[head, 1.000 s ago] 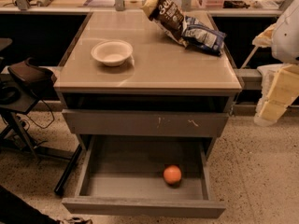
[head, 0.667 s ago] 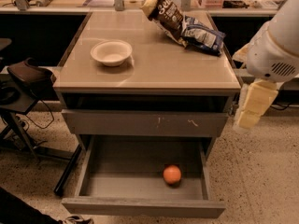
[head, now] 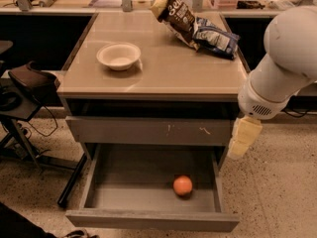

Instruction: Pick orange from middle drawer and place on counter

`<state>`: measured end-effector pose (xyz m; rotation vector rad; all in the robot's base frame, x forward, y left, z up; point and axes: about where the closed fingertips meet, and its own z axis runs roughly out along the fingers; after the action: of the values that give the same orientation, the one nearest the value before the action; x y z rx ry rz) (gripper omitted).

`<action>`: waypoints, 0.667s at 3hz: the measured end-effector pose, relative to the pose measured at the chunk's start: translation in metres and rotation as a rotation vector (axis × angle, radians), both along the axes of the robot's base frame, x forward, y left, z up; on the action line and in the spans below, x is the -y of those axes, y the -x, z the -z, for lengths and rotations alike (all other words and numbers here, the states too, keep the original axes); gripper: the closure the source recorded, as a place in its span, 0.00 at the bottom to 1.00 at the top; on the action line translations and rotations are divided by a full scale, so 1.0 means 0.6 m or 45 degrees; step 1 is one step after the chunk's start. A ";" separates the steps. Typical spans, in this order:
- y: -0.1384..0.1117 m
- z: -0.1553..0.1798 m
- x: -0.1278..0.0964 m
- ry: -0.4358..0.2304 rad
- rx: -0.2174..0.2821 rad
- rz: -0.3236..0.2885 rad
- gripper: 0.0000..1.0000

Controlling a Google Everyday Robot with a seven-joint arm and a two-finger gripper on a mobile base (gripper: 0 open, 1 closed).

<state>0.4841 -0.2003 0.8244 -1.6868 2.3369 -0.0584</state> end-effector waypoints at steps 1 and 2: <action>0.001 0.052 0.042 0.069 -0.021 0.162 0.00; 0.001 0.052 0.042 0.069 -0.021 0.162 0.00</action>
Offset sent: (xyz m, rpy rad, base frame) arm 0.0002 -0.0215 -0.0280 -0.0472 0.0139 -0.0967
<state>0.4838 -0.2257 0.7932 -1.5658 2.4738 -0.1340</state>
